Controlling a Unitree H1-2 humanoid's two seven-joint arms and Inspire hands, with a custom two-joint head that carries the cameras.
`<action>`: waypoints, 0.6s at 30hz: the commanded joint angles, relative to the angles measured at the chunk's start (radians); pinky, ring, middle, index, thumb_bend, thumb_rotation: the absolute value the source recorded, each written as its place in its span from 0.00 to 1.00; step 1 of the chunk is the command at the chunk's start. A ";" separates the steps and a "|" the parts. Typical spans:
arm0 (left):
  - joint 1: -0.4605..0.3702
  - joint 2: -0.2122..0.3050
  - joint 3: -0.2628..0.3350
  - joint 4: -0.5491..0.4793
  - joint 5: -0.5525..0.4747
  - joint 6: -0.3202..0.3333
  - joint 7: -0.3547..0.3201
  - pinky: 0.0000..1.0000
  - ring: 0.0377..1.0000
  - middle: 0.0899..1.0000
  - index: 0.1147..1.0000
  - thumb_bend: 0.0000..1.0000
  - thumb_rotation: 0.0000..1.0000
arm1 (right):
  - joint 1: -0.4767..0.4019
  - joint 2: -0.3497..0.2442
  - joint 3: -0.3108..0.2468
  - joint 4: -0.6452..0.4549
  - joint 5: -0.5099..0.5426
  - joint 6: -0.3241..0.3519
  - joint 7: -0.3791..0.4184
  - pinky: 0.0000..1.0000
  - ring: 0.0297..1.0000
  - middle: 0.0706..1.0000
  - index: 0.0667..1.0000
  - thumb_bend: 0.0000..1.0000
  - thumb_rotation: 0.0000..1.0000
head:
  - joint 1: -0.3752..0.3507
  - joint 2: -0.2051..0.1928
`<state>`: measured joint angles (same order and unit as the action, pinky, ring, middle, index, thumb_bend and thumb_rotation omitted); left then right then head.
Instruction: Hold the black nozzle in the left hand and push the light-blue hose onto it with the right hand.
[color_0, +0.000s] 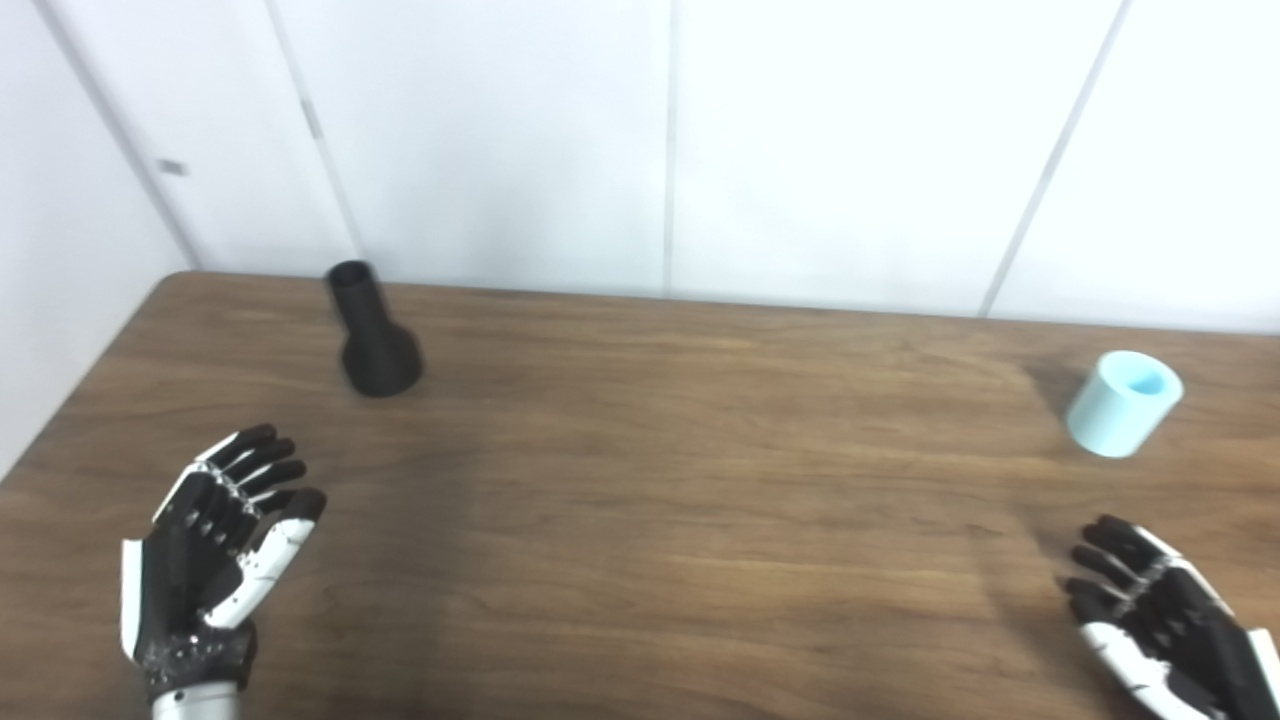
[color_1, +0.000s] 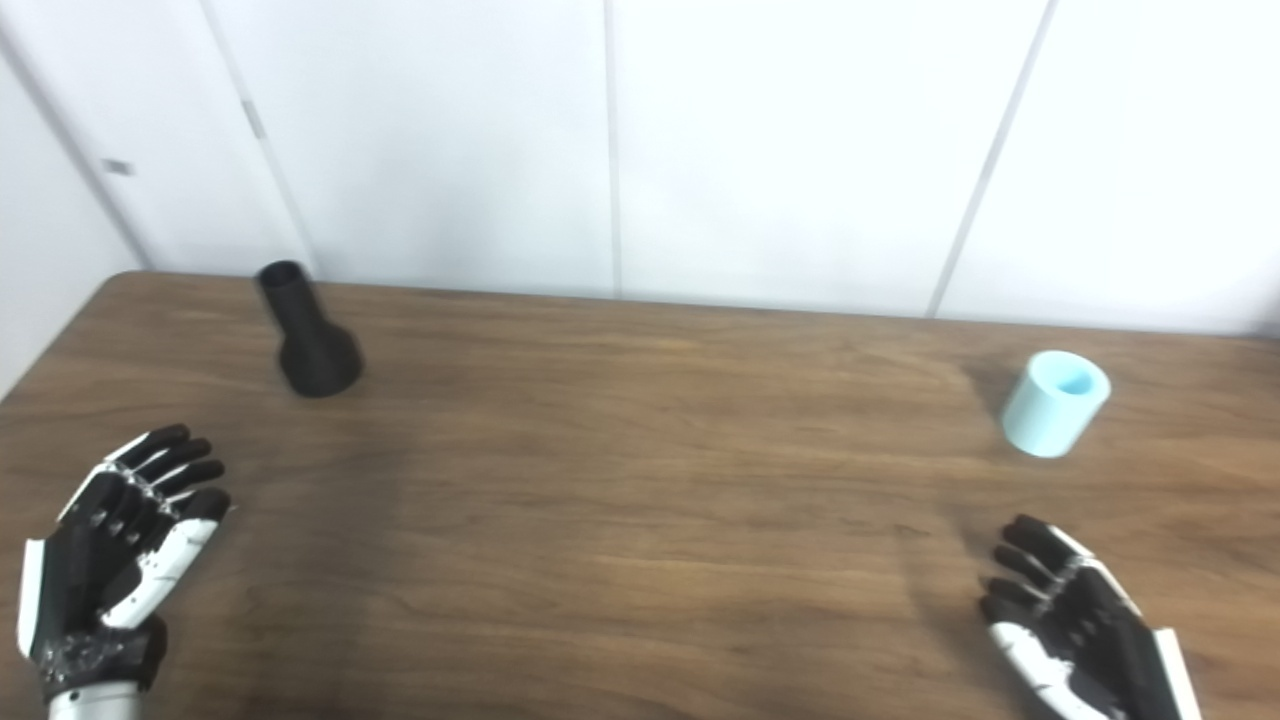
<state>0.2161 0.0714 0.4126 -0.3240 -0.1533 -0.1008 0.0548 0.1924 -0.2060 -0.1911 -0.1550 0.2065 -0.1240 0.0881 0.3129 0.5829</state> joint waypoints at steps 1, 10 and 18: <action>0.016 0.031 0.008 -0.013 0.019 0.007 0.015 0.61 0.66 0.67 0.65 0.91 0.26 | -0.027 -0.028 -0.018 0.002 0.018 -0.036 0.014 0.66 0.74 0.75 0.71 0.29 0.27 | 0.025 -0.001; -0.057 0.030 -0.010 0.014 0.139 0.106 0.073 0.62 0.69 0.71 0.70 0.99 0.29 | -0.066 -0.072 -0.051 0.064 0.044 -0.023 0.043 0.68 0.77 0.78 0.74 0.26 0.30 | 0.158 -0.011; -0.130 0.074 -0.057 0.076 0.257 0.164 0.094 0.73 0.78 0.79 0.79 1.00 0.39 | -0.105 -0.102 -0.079 0.177 0.038 -0.056 0.056 0.65 0.74 0.75 0.71 0.35 0.44 | 0.259 -0.034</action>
<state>0.1146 0.1179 0.3616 -0.2438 0.0838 0.0586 0.1501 0.0964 -0.2927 -0.2548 0.0098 0.2339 -0.1491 0.1420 0.5720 0.5477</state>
